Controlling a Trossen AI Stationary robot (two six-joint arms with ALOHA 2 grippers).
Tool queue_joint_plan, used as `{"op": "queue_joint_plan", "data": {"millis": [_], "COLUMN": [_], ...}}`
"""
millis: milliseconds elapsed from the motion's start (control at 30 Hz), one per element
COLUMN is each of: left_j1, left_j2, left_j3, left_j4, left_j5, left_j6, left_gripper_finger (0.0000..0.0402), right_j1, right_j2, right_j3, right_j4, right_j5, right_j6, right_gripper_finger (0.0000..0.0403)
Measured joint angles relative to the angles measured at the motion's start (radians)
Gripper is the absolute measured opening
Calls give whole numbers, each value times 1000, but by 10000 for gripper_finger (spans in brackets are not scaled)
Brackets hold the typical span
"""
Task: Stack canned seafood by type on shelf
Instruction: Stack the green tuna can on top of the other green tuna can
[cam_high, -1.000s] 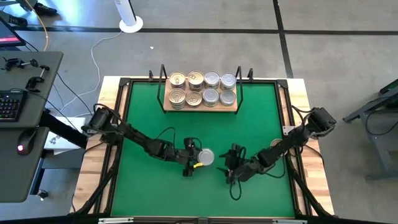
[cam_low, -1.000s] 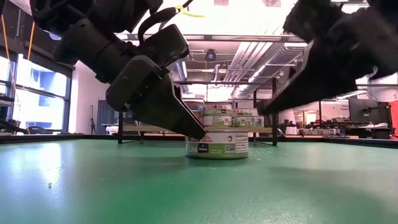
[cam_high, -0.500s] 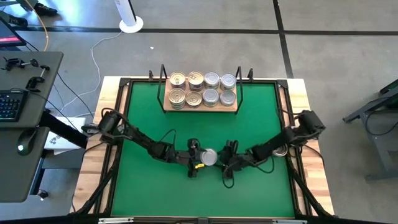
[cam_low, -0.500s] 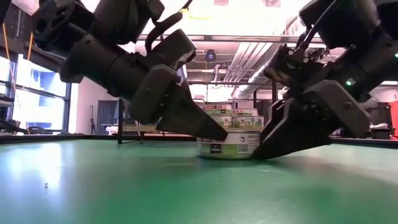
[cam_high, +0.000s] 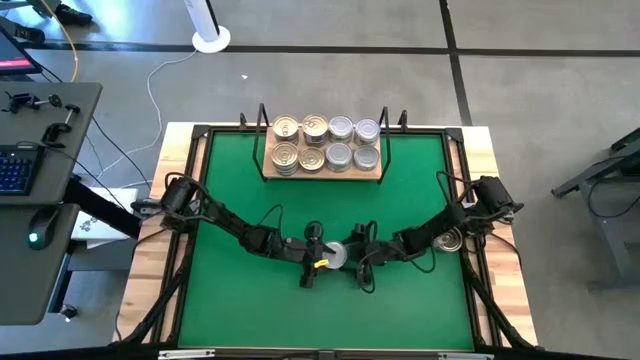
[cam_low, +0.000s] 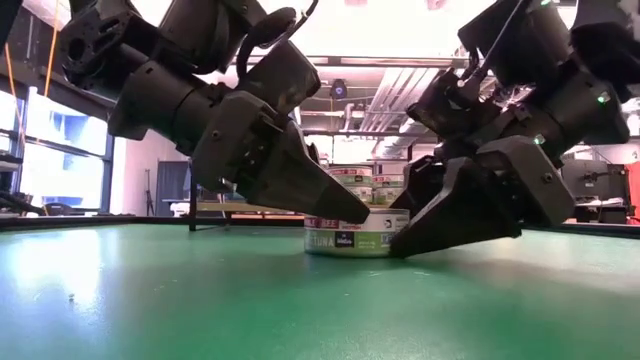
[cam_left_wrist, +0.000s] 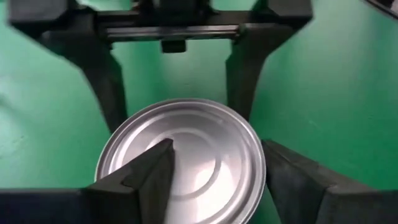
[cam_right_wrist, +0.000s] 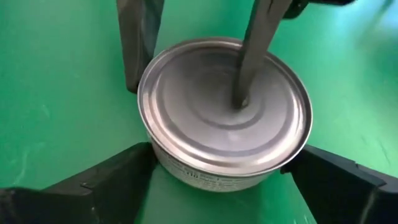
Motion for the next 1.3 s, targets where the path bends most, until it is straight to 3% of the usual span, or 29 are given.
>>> {"op": "queue_joint_plan", "data": {"millis": [333,567,733,900,1033,1133,1200,1300], "left_j1": [0,-1,-19,-64,-101,-122,-135,-141], "left_j2": [1,-7,-103,-288,-400,-448,-448,-440], "left_j3": [-1,0,-2,46,56,23,-36,-135], "left_j4": [10,22,-60,-362,-654,-781,-778,-601], "left_j5": [18,2,-36,-136,-182,-202,-232,-261], "left_j6": [53,83,74,31,-137,-262,-313,-309], "left_gripper_finger": [191,180,179,179,179,179,179,179], "right_j1": [-120,-118,-96,-70,-58,-56,-58,-74], "right_j2": [121,207,211,211,209,187,168,164], "right_j3": [-33,-24,-33,-53,-60,-61,-61,-51], "right_j4": [317,464,472,472,476,466,455,445], "right_j5": [-268,-239,-178,-118,-79,-67,-67,-68], "right_j6": [-5,19,42,59,65,65,66,72], "right_gripper_finger": [363,353,327,310,309,309,309,309]}}
